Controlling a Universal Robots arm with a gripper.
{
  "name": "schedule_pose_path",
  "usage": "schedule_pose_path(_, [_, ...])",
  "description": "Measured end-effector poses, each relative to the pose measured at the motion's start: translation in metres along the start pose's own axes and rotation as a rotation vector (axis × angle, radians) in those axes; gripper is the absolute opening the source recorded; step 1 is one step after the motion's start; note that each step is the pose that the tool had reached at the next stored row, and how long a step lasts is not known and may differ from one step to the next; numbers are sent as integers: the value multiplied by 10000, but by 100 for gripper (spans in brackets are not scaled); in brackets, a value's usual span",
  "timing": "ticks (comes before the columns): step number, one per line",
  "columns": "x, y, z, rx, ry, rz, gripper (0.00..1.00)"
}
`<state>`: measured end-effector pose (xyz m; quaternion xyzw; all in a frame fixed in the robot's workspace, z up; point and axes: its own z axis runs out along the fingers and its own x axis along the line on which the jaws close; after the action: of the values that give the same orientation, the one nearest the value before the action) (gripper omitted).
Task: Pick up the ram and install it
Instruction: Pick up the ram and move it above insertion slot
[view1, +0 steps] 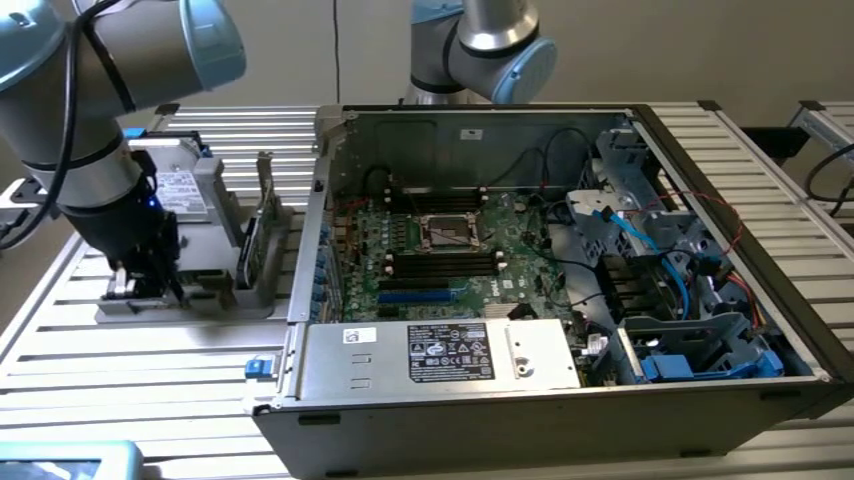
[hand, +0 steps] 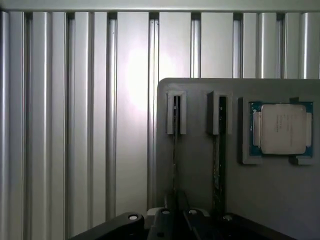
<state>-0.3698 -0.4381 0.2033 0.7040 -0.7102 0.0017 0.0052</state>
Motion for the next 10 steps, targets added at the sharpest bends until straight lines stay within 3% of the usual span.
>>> schedule_pose_path(10, [10,1,-439,-2,5,-1,13])
